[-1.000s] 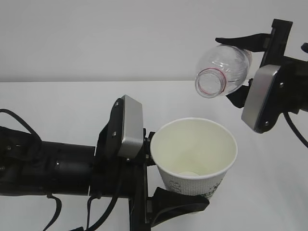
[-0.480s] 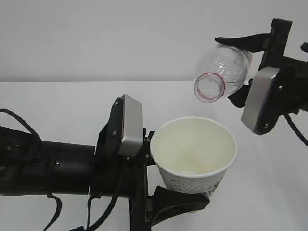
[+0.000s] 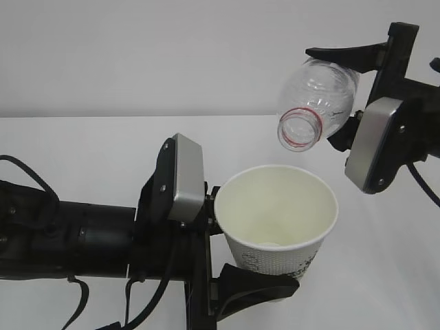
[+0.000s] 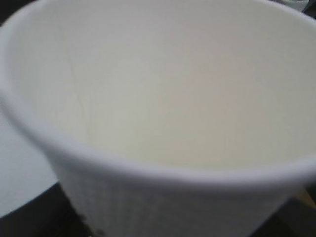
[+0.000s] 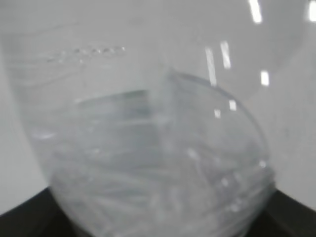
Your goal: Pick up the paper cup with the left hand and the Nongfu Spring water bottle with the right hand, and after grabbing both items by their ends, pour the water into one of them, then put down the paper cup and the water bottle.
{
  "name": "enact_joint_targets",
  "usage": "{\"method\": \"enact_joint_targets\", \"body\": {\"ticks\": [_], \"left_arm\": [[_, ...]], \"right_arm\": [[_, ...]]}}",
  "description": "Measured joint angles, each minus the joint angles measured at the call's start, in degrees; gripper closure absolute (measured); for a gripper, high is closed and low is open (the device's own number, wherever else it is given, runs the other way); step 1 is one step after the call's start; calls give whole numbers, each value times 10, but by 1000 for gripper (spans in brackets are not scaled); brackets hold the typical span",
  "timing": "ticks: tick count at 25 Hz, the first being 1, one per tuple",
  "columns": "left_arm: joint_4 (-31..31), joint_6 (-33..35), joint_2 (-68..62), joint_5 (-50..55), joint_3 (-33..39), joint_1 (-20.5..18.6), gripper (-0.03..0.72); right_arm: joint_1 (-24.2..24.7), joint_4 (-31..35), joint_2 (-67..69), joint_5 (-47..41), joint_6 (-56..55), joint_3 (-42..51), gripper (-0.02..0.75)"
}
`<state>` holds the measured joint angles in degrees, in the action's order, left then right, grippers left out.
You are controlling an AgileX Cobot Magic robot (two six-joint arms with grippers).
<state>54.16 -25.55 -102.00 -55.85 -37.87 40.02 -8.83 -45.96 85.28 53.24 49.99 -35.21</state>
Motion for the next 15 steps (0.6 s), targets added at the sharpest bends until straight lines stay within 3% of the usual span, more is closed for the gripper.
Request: {"method": "enact_joint_targets", "body": {"ticks": [15], "left_arm": [[-1,0,0,-5,0,0,137]], "right_arm": [[0,7,0,2,20,0,212]]}}
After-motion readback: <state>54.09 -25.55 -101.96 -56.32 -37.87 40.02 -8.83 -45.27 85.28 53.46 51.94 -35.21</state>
